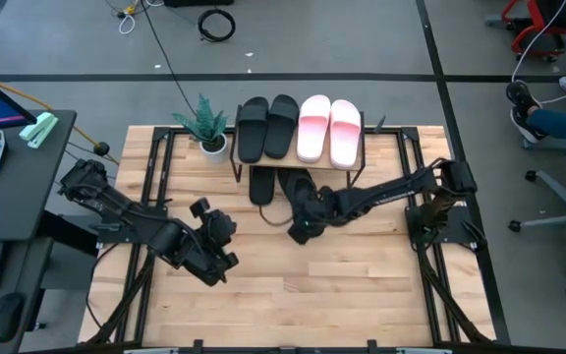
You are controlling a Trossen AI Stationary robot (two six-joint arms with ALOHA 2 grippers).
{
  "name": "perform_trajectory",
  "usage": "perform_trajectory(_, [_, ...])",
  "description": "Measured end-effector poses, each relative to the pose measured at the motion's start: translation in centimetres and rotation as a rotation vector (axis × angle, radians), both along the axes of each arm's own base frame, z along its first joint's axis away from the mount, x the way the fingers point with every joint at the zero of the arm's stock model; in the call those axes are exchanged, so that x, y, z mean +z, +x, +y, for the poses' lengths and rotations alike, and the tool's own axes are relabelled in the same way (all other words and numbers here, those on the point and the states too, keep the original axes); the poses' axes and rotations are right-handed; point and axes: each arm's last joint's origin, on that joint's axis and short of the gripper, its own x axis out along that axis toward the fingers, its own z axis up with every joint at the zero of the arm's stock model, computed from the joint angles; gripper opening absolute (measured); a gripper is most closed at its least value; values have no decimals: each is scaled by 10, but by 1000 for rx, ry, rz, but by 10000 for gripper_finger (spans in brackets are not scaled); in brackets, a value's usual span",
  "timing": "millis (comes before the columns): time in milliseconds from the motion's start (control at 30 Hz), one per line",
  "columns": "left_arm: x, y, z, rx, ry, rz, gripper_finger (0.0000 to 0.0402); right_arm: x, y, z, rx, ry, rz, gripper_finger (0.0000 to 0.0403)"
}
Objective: Pick and place slides into the shelf
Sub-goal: Put the black slipper under the shelf
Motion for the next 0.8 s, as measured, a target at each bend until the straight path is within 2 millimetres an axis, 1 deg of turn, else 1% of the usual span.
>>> perform_trajectory(100, [0,-2,-4,-18,1,1,15,-2,-6,21,31,-8,35,106])
perform_trajectory(167, [0,-4,-6,-28,1,1,10,-2,-11,35,27,-47,44,93])
perform_trajectory(300, [0,-5,-9,-38,0,0,7,-1,-16,61,42,-119,12,48])
perform_trajectory(367, [0,-5,-9,-37,-1,-1,10,-1,-18,70,53,-125,-1,18])
perform_trajectory(400, [0,-5,-9,-34,-3,-2,13,-1,-19,73,60,-133,-5,10])
perform_trajectory(533, [0,-5,-9,-28,-8,-7,19,-1,-20,75,55,-139,-9,11])
perform_trajectory(633, [0,-5,-9,-26,-10,-9,13,-1,-20,75,53,-147,-6,4])
perform_trajectory(800, [0,-5,-9,-43,5,4,5,-2,-20,72,15,-140,-20,4])
